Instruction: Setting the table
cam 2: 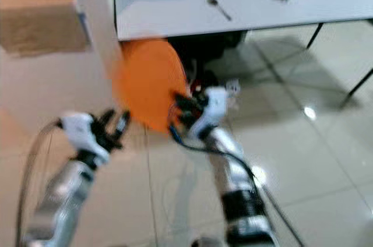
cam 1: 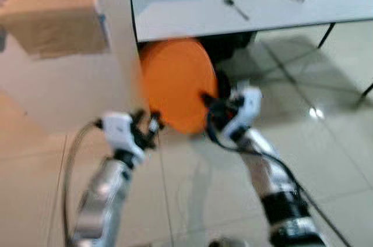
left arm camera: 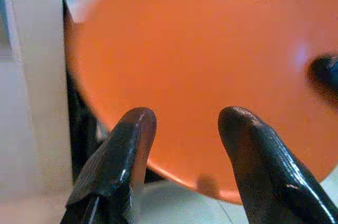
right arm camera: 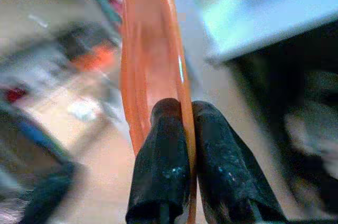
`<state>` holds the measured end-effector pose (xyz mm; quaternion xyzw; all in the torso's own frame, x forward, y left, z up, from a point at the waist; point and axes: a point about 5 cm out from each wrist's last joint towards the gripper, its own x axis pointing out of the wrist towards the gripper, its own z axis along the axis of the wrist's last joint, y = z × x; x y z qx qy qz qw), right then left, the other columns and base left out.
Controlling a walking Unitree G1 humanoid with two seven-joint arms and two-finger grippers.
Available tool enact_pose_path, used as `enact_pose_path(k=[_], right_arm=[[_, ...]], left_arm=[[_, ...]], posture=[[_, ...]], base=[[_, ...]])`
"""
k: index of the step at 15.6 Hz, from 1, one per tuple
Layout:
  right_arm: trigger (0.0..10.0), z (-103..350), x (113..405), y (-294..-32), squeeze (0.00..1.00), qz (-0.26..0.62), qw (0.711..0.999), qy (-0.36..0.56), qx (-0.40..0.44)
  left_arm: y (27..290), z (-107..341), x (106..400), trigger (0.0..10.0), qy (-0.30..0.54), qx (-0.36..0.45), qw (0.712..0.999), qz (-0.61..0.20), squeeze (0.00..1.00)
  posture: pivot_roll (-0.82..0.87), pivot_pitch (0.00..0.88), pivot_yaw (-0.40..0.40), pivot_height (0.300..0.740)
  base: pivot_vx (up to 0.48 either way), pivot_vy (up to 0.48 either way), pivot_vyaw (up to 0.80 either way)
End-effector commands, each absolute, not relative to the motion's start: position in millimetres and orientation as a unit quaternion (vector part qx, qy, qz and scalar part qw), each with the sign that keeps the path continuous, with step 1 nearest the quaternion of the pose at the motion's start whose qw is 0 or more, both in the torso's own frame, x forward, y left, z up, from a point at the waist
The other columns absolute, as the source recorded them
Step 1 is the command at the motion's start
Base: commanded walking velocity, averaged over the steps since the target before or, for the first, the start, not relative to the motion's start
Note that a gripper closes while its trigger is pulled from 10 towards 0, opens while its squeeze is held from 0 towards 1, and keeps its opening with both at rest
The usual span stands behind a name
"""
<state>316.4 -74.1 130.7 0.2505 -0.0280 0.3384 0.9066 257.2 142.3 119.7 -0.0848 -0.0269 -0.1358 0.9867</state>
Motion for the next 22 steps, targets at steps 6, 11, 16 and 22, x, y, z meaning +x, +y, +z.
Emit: enact_pose_path(k=[6,11,16,22], right_arm=[[10.0,180.9,323.3,-109.9,0.00,0.333,0.875,-0.114,0.332],[10.0,181.7,323.2,-109.4,0.00,0.333,0.868,-0.106,0.351],[10.0,177.7,329.5,-114.8,0.00,0.295,0.875,-0.096,0.371],[10.0,178.5,328.9,-117.3,0.00,0.284,0.872,-0.094,0.388]], left_arm=[[122.8,169.6,261.9,10.0,-0.101,-0.100,0.970,-0.198,0.00],[131.2,168.4,263.0,10.0,-0.094,-0.101,0.974,-0.180,0.00],[136.3,164.1,263.7,10.0,-0.088,-0.105,0.977,-0.166,0.00],[136.5,161.0,263.8,10.0,-0.083,-0.107,0.977,-0.163,0.00]], posture=[[-0.04,0.106,0.021,0.740],[-0.04,0.090,0.015,0.740],[-0.04,0.081,0.010,0.740],[-0.05,0.092,0.015,0.740]], base=[[0.451,0.000,0.00],[0.452,0.000,-0.48],[0.452,0.000,-0.16],[0.453,0.000,-0.53]])
